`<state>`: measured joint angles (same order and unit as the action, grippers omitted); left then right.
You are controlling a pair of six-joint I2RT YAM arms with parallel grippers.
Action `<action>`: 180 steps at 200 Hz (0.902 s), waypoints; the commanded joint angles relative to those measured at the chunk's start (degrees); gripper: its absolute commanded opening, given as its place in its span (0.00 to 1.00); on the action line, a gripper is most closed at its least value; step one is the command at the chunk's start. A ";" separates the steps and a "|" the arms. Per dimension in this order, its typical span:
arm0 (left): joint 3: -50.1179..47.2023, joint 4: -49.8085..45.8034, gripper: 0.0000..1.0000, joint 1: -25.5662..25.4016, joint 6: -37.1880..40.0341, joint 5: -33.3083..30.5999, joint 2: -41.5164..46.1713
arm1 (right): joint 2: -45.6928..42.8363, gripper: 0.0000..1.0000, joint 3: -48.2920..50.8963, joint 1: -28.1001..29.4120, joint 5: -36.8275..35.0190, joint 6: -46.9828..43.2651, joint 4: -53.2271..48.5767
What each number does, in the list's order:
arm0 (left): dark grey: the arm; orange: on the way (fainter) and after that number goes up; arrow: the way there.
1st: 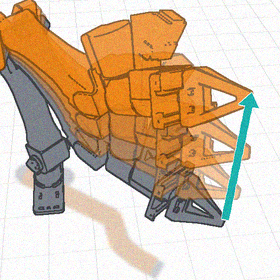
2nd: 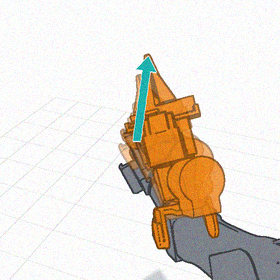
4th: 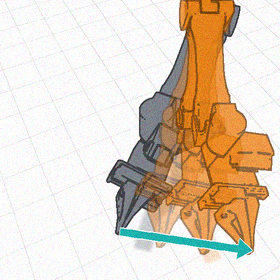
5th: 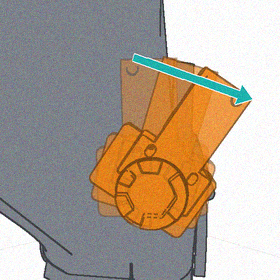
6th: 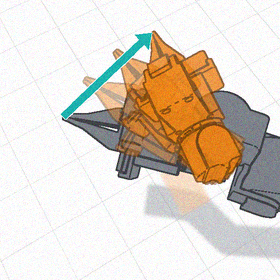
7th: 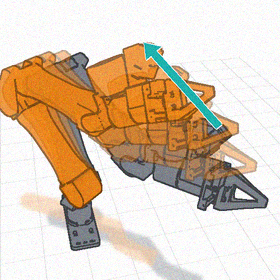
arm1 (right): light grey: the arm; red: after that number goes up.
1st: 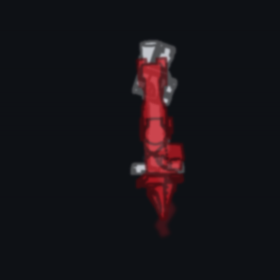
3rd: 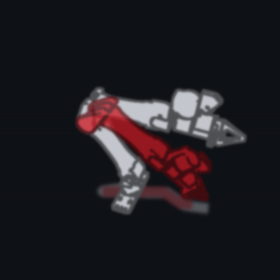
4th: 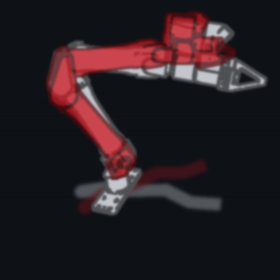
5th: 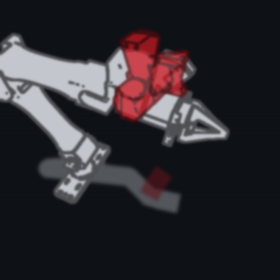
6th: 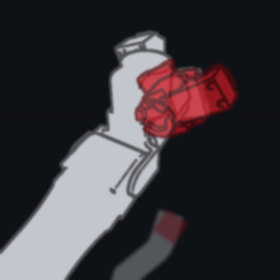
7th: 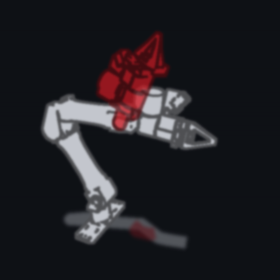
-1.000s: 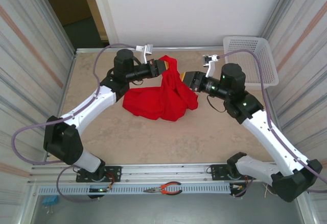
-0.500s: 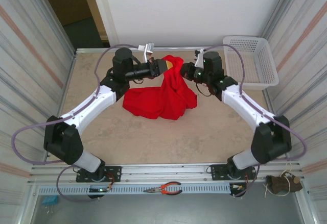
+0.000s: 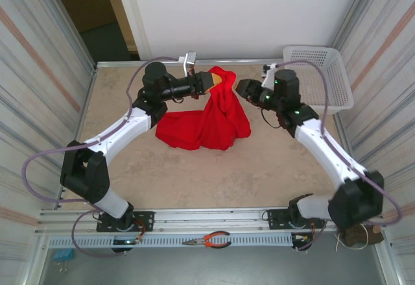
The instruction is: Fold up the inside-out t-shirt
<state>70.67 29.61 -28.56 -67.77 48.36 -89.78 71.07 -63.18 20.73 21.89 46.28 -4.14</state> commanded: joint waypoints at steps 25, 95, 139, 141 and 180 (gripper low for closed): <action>-0.28 -0.98 0.00 0.78 1.28 -2.49 2.06 | -3.86 0.41 -7.02 4.47 -3.78 -4.50 -6.49; 0.60 -1.50 0.00 0.77 1.77 -2.58 2.50 | -0.32 0.42 -8.92 6.95 -5.14 -4.28 -5.79; 0.91 -1.40 0.00 0.78 1.84 -2.39 2.58 | 0.86 0.37 -8.62 7.03 -4.91 -3.81 -4.91; 0.88 -1.46 0.00 0.78 1.78 -2.39 2.59 | 0.97 0.36 -8.76 7.04 -4.81 -3.78 -4.87; 0.76 -1.36 0.00 0.78 2.00 -2.30 2.45 | 2.80 0.19 -11.28 6.97 -3.18 -3.83 -4.65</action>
<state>70.48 27.22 -28.45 -67.31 46.22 -89.67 72.75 -71.29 27.42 17.80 43.09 -10.00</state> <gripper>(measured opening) 0.051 0.238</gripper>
